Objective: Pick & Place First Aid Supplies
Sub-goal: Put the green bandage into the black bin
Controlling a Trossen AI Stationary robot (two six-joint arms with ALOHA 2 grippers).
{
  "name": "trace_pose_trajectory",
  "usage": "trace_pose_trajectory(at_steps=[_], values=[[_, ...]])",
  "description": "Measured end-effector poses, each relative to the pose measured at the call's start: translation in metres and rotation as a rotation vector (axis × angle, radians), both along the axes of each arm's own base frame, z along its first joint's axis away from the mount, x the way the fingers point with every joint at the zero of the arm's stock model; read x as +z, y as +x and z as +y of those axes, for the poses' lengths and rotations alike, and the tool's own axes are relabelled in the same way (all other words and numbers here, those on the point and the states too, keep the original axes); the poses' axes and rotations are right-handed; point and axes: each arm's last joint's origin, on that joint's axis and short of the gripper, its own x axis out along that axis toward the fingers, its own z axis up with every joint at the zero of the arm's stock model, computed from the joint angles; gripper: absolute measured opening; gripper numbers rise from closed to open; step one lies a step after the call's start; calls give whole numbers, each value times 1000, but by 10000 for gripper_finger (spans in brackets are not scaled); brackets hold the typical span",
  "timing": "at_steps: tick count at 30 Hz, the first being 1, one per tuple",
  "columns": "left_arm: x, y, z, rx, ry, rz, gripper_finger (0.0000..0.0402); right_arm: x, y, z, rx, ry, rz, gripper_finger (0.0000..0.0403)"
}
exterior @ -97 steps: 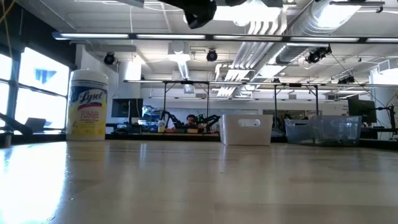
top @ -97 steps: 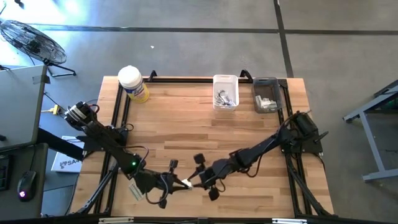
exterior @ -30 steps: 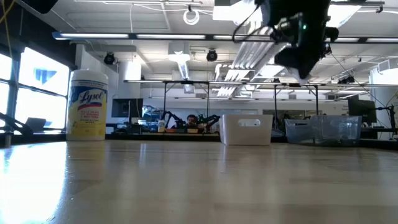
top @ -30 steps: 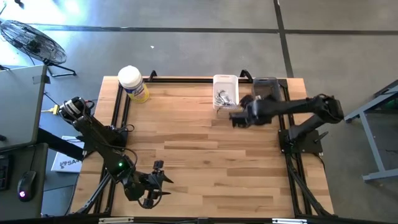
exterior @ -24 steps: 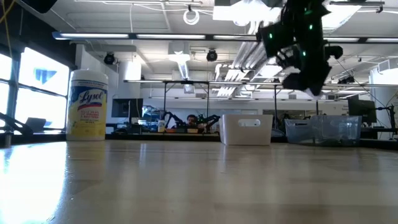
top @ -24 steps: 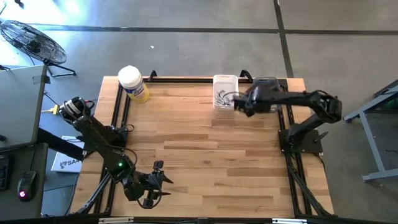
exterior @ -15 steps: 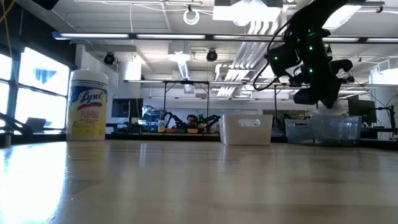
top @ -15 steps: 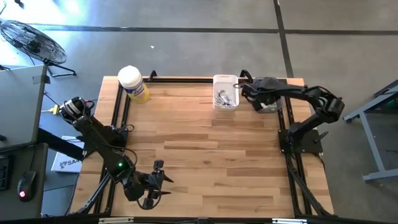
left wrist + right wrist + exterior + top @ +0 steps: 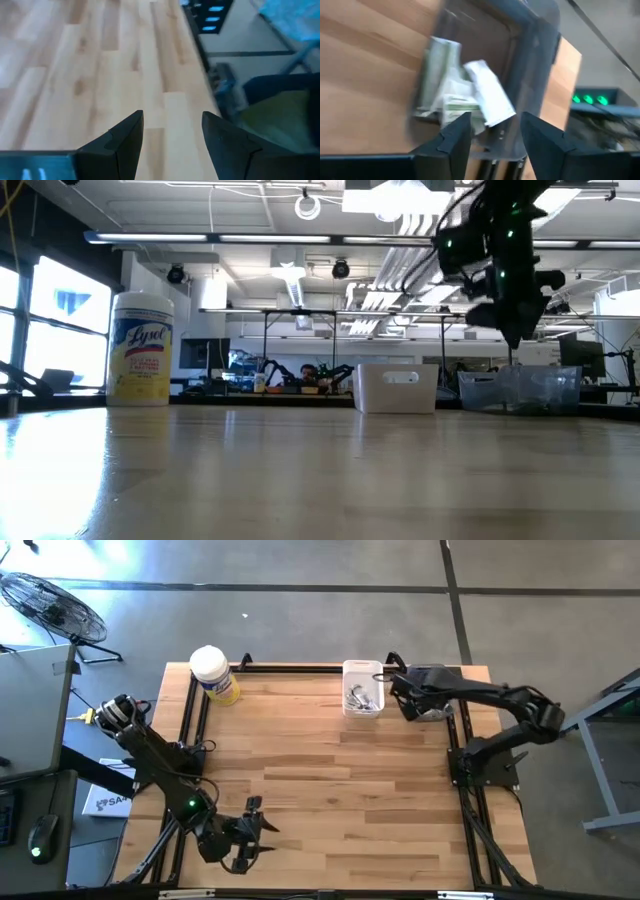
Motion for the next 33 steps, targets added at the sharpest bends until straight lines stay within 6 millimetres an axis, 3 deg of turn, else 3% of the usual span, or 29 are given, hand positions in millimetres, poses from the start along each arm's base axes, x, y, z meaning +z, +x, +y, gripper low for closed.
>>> trace_pose_trajectory(at_steps=[9,14,18,22,26,33], values=[[33,-16,-21,-111,-144,160,200,44,11,68,248,-96,-405,124],[32,-44,-37,-101,-307,341,200,57,26,107,434,-124,-611,118],[19,-67,-50,-18,-378,479,200,61,39,129,533,-191,-696,118],[2,-85,-54,138,-383,607,200,61,50,140,598,-228,-736,118],[-13,-89,-51,237,-293,682,200,59,58,143,623,-233,-754,118],[-42,-89,-58,135,-73,789,200,58,60,143,620,-235,-758,118]])
